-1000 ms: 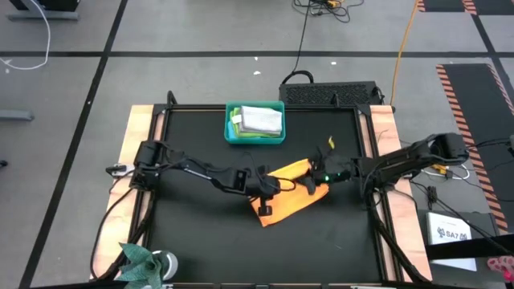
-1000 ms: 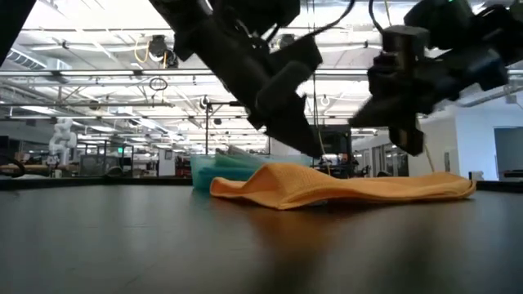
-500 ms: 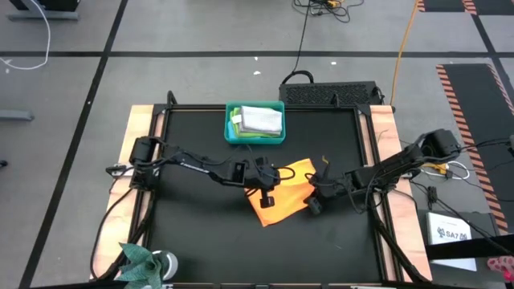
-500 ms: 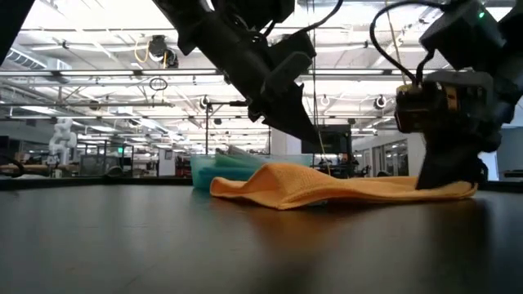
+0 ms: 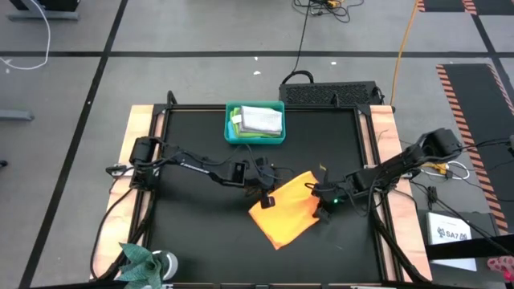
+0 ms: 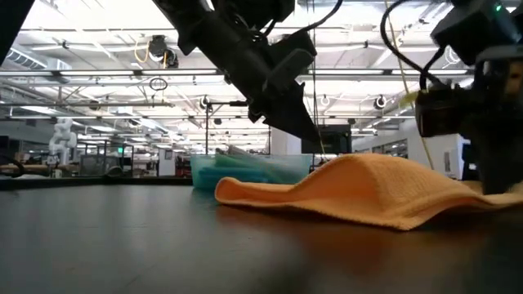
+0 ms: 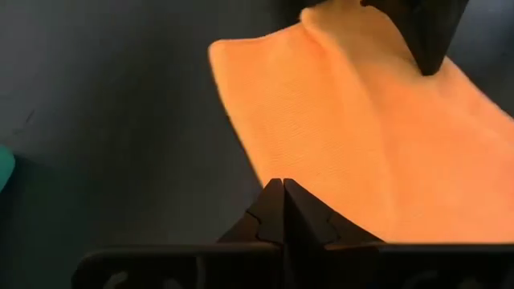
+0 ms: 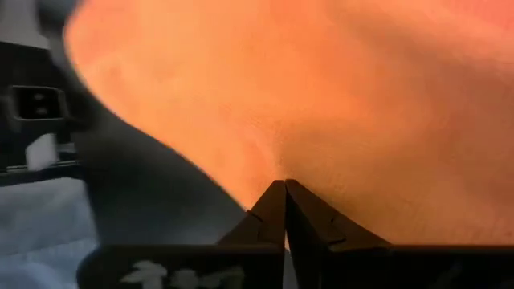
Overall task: Fold microfiber towels
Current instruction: Fold the orange microfiber towel
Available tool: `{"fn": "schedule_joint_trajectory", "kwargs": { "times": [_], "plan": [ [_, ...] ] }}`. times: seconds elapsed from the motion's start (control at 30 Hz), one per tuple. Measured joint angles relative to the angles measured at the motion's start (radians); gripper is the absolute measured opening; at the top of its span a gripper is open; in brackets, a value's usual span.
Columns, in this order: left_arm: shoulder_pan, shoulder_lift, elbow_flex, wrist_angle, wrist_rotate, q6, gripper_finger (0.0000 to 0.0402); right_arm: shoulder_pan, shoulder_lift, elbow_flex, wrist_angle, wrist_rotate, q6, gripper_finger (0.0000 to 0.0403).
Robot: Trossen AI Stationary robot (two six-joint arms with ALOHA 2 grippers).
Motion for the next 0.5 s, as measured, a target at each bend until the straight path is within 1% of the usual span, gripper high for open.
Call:
{"fn": "schedule_joint_trajectory", "kwargs": {
  "times": [0.1, 0.23, 0.3, 0.4, 0.5],
  "plan": [
    [0.000, 0.000, 0.000, 0.016, 0.035, 0.032, 0.0004, 0.001, -0.037, 0.000, 0.076, 0.024, 0.007, 0.0000],
    [-0.002, 0.001, 0.000, 0.070, 0.068, 0.137, 0.0004, 0.001, -0.121, 0.000, 0.201, 0.060, -0.004, 0.0000],
    [-0.003, 0.001, 0.000, 0.103, 0.070, 0.174, 0.0003, 0.001, -0.177, 0.000, 0.207, 0.103, -0.017, 0.0000],
    [0.005, 0.012, 0.000, 0.151, 0.075, 0.187, 0.0005, 0.001, -0.256, 0.000, 0.198, 0.188, -0.047, 0.0000],
    [0.018, 0.042, -0.002, 0.173, 0.116, 0.184, 0.0003, 0.001, -0.333, 0.000, 0.205, 0.262, -0.085, 0.0000]
  ]
}}
